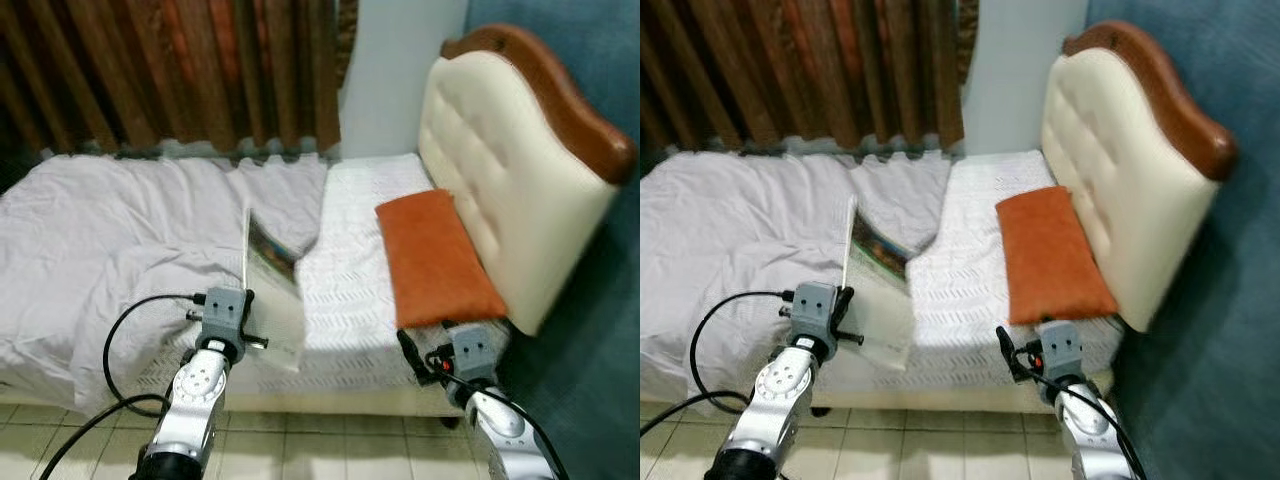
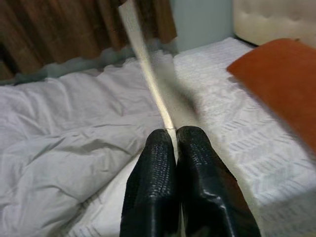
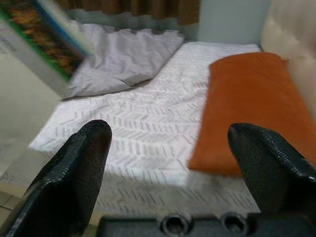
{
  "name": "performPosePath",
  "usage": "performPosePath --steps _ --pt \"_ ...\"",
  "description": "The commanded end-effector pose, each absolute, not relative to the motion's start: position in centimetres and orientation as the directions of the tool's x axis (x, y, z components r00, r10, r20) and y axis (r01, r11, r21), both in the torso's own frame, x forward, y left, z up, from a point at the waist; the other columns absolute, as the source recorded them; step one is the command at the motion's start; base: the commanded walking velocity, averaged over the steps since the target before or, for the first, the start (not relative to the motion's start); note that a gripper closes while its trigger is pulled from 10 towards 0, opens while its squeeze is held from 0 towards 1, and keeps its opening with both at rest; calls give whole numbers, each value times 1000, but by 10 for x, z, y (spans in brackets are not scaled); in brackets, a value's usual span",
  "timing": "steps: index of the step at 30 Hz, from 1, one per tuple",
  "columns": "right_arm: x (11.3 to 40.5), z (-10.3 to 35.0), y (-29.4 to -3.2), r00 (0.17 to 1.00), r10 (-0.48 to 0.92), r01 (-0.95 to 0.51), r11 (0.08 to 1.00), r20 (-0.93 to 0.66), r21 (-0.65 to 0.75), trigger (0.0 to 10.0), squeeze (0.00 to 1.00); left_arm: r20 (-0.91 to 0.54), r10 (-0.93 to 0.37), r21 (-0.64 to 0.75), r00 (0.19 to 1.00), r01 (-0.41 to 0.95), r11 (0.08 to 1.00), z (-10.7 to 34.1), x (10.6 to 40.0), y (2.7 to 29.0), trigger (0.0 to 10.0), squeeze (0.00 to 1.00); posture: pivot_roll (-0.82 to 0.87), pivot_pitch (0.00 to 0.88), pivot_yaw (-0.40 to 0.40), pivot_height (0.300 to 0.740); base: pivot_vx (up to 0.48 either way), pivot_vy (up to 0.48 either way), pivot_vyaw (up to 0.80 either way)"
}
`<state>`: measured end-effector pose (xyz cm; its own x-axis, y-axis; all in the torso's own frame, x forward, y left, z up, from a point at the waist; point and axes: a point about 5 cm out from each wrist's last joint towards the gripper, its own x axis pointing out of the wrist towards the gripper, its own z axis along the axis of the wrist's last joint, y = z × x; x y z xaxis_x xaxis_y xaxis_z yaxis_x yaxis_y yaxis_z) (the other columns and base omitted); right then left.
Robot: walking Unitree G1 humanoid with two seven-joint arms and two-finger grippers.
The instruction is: Clean up the room
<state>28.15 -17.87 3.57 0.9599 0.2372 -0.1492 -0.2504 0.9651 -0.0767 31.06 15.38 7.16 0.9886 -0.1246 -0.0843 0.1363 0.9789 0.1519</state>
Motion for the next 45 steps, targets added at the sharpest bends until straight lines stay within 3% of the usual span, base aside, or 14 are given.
performPosePath --steps 1,11,30,36,45 --pt "285 39 -170 957 259 -269 961 -129 -70 10000 0 -38 -106 171 994 110 979 82 316 162 10000 0 4 0 31 740 480 0 0" --pt "290 72 -189 992 100 -97 994 82 -50 10000 0 53 -138 152 989 128 980 96 317 159 10000 0 -3 0 31 740 480 0 0" --pt "280 58 -177 992 126 -124 991 21 -54 10000 0 -35 -317 171 948 318 933 87 329 132 10000 0 -75 0 83 740 480 0 0" --pt "275 56 -177 992 123 -122 991 14 -56 10000 0 -55 -323 200 945 327 924 87 334 130 10000 0 -92 0 90 740 0 0 0" --pt "271 53 -181 993 119 -120 991 -8 -68 10000 0 -50 -325 181 945 328 927 88 338 128 10000 0 -102 0 91 740 307 -367 0"
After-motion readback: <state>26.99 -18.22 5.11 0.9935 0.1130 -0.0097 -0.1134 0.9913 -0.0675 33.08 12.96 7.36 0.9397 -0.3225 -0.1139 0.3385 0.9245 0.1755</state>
